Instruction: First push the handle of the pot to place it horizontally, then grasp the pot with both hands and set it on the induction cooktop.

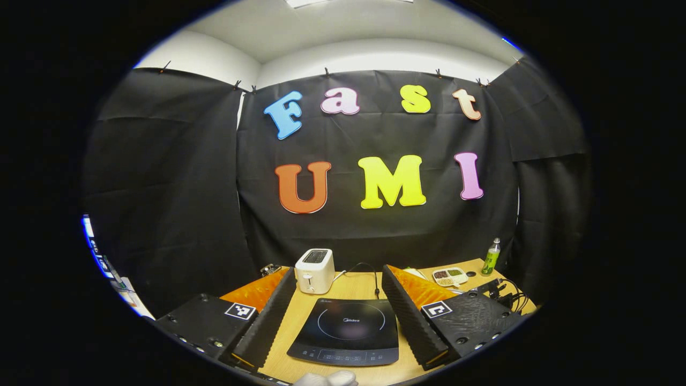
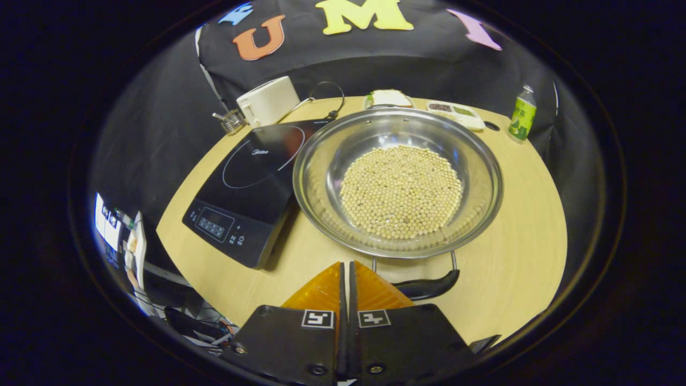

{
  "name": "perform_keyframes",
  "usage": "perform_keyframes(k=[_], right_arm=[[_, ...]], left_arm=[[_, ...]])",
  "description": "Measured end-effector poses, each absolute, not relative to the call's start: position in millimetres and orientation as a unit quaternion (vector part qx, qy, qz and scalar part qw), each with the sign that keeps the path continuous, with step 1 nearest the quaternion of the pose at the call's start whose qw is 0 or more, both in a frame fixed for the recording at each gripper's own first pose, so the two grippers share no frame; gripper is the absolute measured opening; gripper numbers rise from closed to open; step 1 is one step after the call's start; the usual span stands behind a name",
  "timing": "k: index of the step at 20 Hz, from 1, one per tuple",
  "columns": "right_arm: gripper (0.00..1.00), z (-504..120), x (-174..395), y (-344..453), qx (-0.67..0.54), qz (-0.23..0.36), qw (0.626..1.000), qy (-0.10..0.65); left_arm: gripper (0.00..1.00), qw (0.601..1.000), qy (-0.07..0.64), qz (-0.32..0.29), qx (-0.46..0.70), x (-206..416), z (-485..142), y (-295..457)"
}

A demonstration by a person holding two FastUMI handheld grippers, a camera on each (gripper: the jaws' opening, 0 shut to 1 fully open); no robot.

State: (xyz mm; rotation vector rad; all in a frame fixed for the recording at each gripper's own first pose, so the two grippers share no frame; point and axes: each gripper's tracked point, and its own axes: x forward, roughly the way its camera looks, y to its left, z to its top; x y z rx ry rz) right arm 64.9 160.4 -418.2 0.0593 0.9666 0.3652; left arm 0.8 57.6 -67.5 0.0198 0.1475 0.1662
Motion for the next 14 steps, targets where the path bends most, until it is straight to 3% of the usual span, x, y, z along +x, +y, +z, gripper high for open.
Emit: perform_keyframes(k=[3, 4, 14], right_arm=[[0.03, -419.3, 68.9, 145.5, 0.035, 0.162, 0.871, 0.463], [0.03, -419.7, 69.4, 140.4, 0.035, 0.159, 0.871, 0.463], [0.04, -423.9, 85.7, 86.7, 0.014, 0.132, 0.877, 0.463]], left_arm=[[0.89, 0.994, 0.074, 0.078, 0.010, 2.9, -66.9, 50.8], [0.96, 0.994, 0.074, 0.077, 0.010, 6.3, -68.8, 45.7], [0.96, 0.994, 0.071, 0.079, 0.009, 14.2, -66.6, 35.9]])
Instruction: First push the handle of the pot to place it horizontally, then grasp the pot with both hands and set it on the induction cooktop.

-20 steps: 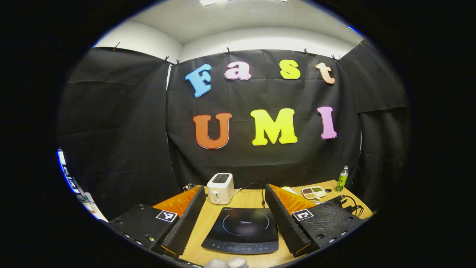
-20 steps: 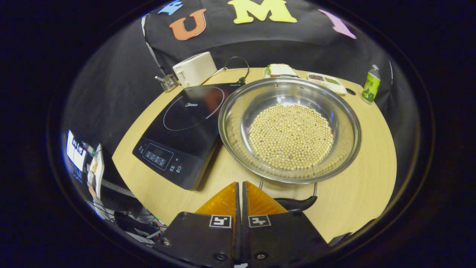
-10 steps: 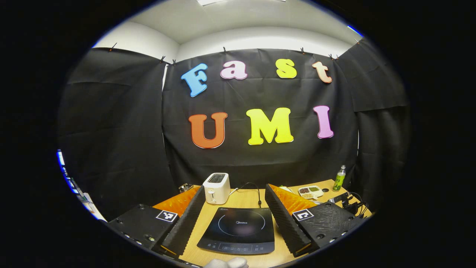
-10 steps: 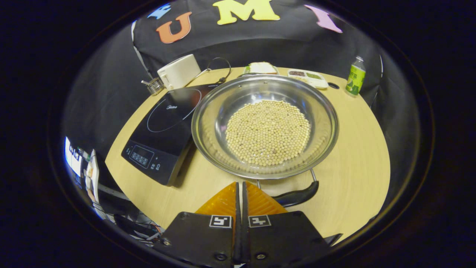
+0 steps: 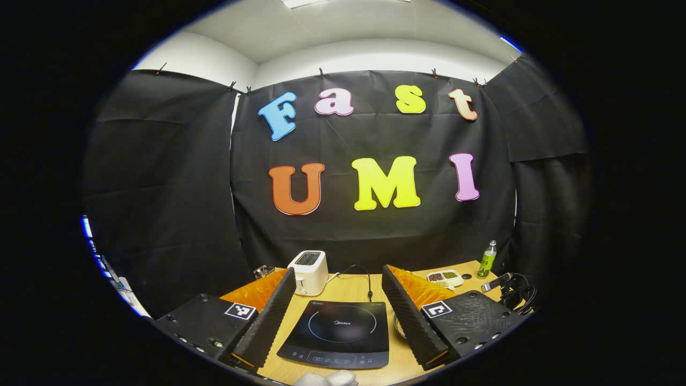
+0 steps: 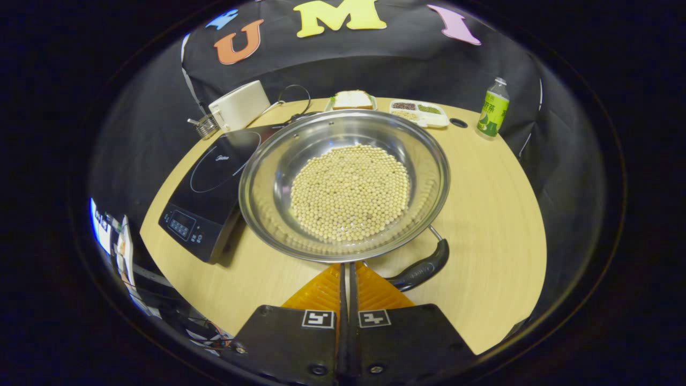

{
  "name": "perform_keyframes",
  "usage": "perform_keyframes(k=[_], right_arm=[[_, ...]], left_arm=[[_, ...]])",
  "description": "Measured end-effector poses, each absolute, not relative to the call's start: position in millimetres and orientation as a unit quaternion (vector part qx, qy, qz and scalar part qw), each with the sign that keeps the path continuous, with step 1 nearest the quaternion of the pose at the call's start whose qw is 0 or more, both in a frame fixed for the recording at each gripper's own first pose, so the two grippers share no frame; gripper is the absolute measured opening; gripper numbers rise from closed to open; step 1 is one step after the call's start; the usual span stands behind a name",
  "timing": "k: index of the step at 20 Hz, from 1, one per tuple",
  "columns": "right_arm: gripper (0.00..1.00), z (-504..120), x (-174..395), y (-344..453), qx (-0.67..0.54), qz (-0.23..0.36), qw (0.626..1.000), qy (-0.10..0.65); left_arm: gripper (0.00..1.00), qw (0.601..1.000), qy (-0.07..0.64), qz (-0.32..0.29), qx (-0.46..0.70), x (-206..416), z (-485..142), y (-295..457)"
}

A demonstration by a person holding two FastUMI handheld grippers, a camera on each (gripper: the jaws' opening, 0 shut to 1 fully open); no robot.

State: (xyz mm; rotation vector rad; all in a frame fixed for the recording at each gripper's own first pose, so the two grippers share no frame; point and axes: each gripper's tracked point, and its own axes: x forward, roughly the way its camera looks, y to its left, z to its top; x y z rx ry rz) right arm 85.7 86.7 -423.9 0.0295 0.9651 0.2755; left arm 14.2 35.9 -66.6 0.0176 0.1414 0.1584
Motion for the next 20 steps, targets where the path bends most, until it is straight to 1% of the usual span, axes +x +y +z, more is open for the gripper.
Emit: perform_keyframes(k=[11, 12, 14, 15, 16, 17, 18, 19, 20], right_arm=[[0.04, -431.1, 101.2, 39.7, -0.008, 0.128, 0.872, 0.472], [0.00, -431.6, 104.2, 35.7, -0.010, 0.128, 0.872, 0.473], [0.00, -432.0, 109.9, 27.5, -0.019, 0.130, 0.871, 0.474], [0.03, -432.6, 113.3, 22.9, -0.027, 0.131, 0.870, 0.474], [0.04, -432.5, 117.4, 18.7, -0.032, 0.132, 0.870, 0.475], [0.04, -432.6, 121.3, 15.1, -0.037, 0.132, 0.869, 0.475], [0.00, -432.7, 125.2, 11.8, -0.042, 0.134, 0.869, 0.475], [0.04, -432.8, 128.0, 8.5, -0.047, 0.136, 0.868, 0.475], [0.04, -433.0, 130.7, 5.1, -0.051, 0.139, 0.867, 0.476]], left_arm=[[0.96, 0.992, 0.074, 0.098, 0.011, 17.0, -68.1, 23.7], [0.96, 0.992, 0.074, 0.101, 0.011, 16.6, -67.7, 22.4], [0.96, 0.991, 0.076, 0.106, 0.012, 15.6, -68.8, 20.8], [0.96, 0.991, 0.077, 0.109, 0.011, 15.0, -69.9, 21.0], [0.96, 0.990, 0.078, 0.113, 0.011, 14.1, -70.4, 20.5], [0.96, 0.990, 0.079, 0.116, 0.011, 13.6, -71.6, 20.3], [0.96, 0.989, 0.080, 0.120, 0.011, 13.6, -72.7, 20.3], [0.96, 0.989, 0.081, 0.123, 0.011, 14.0, -74.0, 20.5], [0.96, 0.988, 0.083, 0.127, 0.012, 13.4, -75.4, 21.0]])
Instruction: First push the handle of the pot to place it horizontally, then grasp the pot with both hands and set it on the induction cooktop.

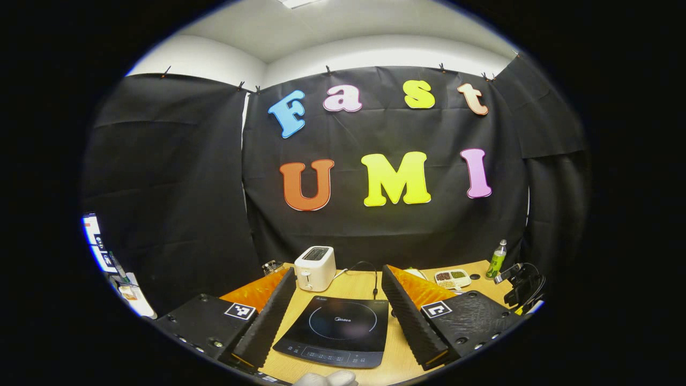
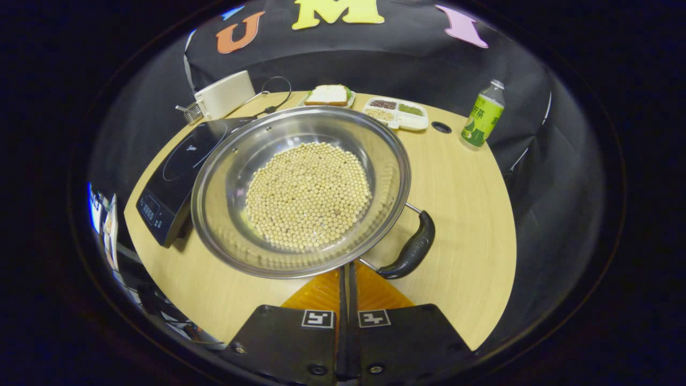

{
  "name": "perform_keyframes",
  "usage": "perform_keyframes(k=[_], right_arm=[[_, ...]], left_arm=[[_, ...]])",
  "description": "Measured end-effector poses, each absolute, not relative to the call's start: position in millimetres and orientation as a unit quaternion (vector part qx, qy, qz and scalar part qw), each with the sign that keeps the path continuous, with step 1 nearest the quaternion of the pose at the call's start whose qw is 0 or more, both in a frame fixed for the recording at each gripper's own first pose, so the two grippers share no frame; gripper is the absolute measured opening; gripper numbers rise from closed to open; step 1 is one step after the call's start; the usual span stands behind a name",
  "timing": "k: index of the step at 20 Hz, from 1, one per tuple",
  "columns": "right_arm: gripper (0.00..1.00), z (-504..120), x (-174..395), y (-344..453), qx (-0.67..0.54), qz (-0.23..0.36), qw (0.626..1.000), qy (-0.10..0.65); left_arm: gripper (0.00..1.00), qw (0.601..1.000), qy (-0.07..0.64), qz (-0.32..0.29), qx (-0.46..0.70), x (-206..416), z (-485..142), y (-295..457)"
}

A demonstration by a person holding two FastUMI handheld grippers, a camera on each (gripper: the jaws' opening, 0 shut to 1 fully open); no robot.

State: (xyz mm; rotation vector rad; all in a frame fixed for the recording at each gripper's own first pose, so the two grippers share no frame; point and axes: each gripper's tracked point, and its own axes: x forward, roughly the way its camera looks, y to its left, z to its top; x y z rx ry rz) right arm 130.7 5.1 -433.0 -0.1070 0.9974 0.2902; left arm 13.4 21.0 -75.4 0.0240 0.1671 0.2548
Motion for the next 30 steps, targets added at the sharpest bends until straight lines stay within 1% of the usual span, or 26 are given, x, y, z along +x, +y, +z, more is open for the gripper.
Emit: perform_keyframes(k=[1, 2, 3, 4, 5, 9, 10, 11, 14, 15, 16, 17, 18, 19, 22, 23, 24, 26, 28, 29, 30], right_arm=[[0.04, -435.3, 135.2, 3.5, -0.055, 0.143, 0.865, 0.477], [0.00, -436.6, 139.0, 0.7, -0.062, 0.147, 0.864, 0.478], [0.04, -437.4, 143.2, -2.7, -0.070, 0.149, 0.863, 0.478], [0.04, -438.6, 147.9, -6.5, -0.077, 0.151, 0.861, 0.479], [0.00, -438.6, 152.2, -8.7, -0.084, 0.154, 0.861, 0.478], [0.00, -439.9, 170.2, -20.5, -0.096, 0.163, 0.859, 0.475], [0.03, -440.8, 174.1, -23.7, -0.096, 0.164, 0.859, 0.475], [0.01, -441.1, 178.0, -28.0, -0.096, 0.166, 0.859, 0.476], [0.00, -444.1, 188.3, -42.3, -0.094, 0.162, 0.859, 0.477], [0.04, -443.8, 190.7, -46.3, -0.093, 0.161, 0.858, 0.479], [0.00, -444.1, 192.9, -49.9, -0.090, 0.161, 0.858, 0.479], [0.00, -443.4, 194.5, -52.7, -0.087, 0.162, 0.858, 0.479], [0.04, -443.1, 197.0, -55.8, -0.086, 0.162, 0.859, 0.479], [0.00, -442.9, 199.0, -57.5, -0.083, 0.161, 0.859, 0.479], [0.00, -442.7, 205.8, -62.2, -0.080, 0.159, 0.860, 0.479], [0.04, -442.1, 207.4, -62.8, -0.080, 0.158, 0.860, 0.478], [0.00, -442.6, 207.9, -62.9, -0.074, 0.157, 0.860, 0.480], [0.04, -442.7, 208.4, -64.1, -0.064, 0.151, 0.862, 0.480], [0.04, -442.0, 205.8, -73.3, -0.058, 0.135, 0.870, 0.471], [0.07, -439.5, 202.9, -76.0, -0.050, 0.131, 0.875, 0.464], [0.01, -437.9, 200.6, -79.7, -0.044, 0.126, 0.880, 0.455]], left_arm=[[0.96, 0.988, 0.085, 0.130, 0.012, 13.5, -76.2, 20.4], [0.96, 0.987, 0.087, 0.134, 0.013, 13.5, -78.9, 19.3], [0.96, 0.987, 0.089, 0.137, 0.013, 13.9, -80.4, 18.7], [0.96, 0.986, 0.091, 0.140, 0.013, 14.9, -81.5, 17.7], [0.96, 0.985, 0.093, 0.143, 0.014, 16.2, -83.5, 16.9], [0.96, 0.983, 0.099, 0.153, 0.014, 20.4, -88.6, 10.7], [0.96, 0.983, 0.101, 0.154, 0.012, 21.9, -89.9, 8.8], [0.96, 0.983, 0.101, 0.156, 0.011, 23.2, -90.1, 6.1], [0.96, 0.981, 0.103, 0.163, 0.016, 26.4, -91.6, 1.0], [0.96, 0.981, 0.104, 0.164, 0.018, 26.9, -92.3, -0.4], [0.96, 0.980, 0.106, 0.166, 0.019, 27.0, -92.3, -2.1], [0.96, 0.980, 0.107, 0.166, 0.020, 28.2, -93.0, -4.6], [0.96, 0.980, 0.108, 0.168, 0.020, 29.4, -93.7, -6.6], [0.96, 0.979, 0.110, 0.169, 0.018, 30.0, -94.6, -8.4], [0.96, 0.979, 0.112, 0.169, 0.017, 33.8, -96.1, -13.2], [0.96, 0.979, 0.112, 0.168, 0.017, 34.8, -97.1, -13.8], [0.96, 0.980, 0.112, 0.166, 0.017, 35.8, -98.4, -15.4], [0.96, 0.980, 0.109, 0.163, 0.016, 39.3, -101.3, -17.2], [0.96, 0.981, 0.112, 0.155, 0.012, 44.8, -111.7, -18.8], [0.96, 0.982, 0.113, 0.148, 0.006, 49.7, -118.0, -21.7], [0.96, 0.984, 0.114, 0.139, -0.001, 55.6, -124.3, -24.3]])
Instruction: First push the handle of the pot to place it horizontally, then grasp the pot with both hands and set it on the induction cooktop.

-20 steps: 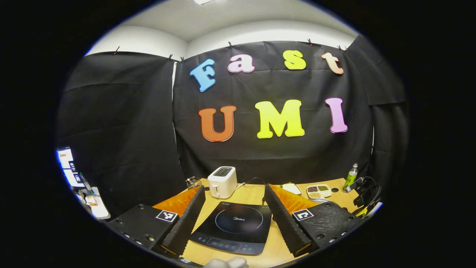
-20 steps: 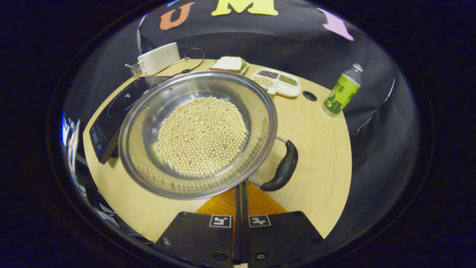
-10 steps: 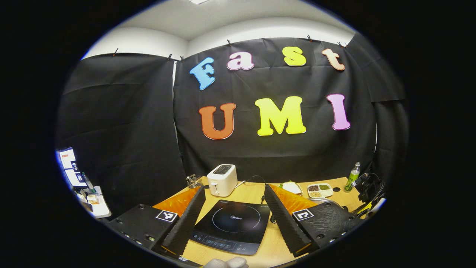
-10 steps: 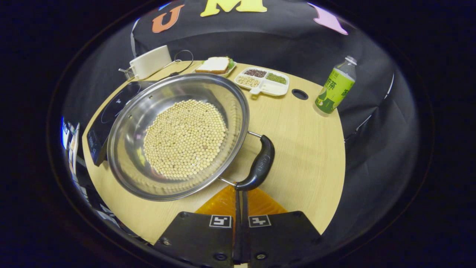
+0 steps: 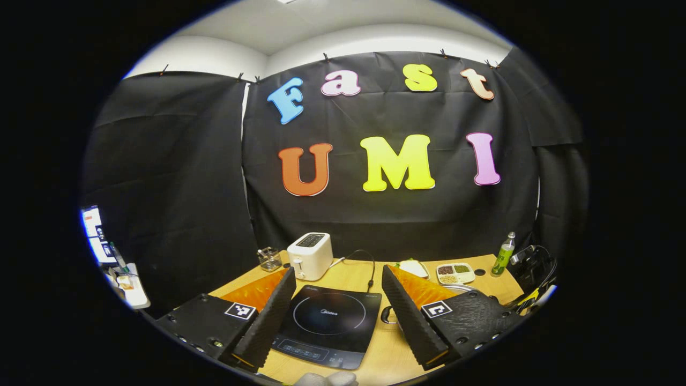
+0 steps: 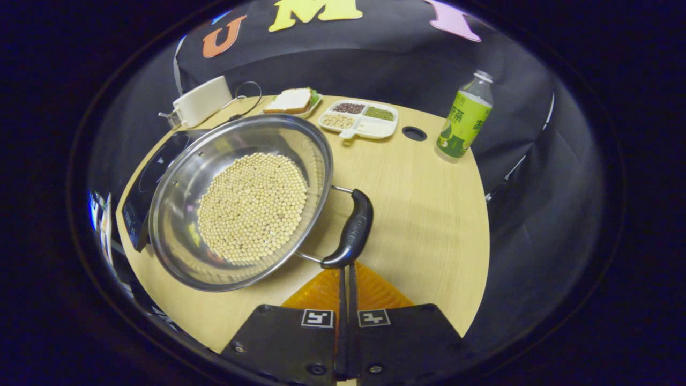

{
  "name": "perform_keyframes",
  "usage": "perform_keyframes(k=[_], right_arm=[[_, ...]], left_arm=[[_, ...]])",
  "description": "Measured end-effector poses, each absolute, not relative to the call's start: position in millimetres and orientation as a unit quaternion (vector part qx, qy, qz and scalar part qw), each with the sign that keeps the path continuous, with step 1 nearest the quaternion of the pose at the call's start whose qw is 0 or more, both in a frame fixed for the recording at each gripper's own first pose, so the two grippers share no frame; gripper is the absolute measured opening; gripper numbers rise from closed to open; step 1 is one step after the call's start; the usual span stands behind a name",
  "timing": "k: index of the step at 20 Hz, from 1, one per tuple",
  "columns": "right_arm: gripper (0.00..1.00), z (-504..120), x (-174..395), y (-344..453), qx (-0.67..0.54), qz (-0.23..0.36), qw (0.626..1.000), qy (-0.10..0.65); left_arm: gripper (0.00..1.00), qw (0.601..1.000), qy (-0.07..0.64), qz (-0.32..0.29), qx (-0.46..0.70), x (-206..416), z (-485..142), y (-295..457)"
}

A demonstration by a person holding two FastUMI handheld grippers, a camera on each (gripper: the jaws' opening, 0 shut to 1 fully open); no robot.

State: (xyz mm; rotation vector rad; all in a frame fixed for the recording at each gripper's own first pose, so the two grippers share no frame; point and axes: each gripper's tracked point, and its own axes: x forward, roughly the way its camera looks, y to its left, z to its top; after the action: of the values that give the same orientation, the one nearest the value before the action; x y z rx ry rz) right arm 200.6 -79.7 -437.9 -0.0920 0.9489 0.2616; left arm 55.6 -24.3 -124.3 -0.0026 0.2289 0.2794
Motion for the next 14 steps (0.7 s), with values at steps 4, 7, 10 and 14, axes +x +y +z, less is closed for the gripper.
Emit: perform_keyframes(k=[4, 7, 10, 14], right_arm=[[0.19, -426.4, 185.2, -98.9, -0.037, 0.105, 0.899, 0.424], [0.80, -410.7, 179.3, -116.4, -0.039, 0.078, 0.913, 0.399], [0.84, -392.5, 176.1, -115.5, -0.032, 0.071, 0.923, 0.378], [0.84, -376.0, 183.5, -97.1, -0.026, 0.079, 0.932, 0.353]], left_arm=[[0.96, 0.987, 0.129, 0.097, -0.020, 81.8, -159.5, -37.2], [0.96, 0.987, 0.143, 0.069, -0.016, 101.8, -188.4, -43.8], [0.96, 0.985, 0.163, 0.045, -0.017, 120.6, -221.0, -53.7], [0.97, 0.980, 0.195, 0.015, -0.034, 139.9, -266.1, -71.5]])
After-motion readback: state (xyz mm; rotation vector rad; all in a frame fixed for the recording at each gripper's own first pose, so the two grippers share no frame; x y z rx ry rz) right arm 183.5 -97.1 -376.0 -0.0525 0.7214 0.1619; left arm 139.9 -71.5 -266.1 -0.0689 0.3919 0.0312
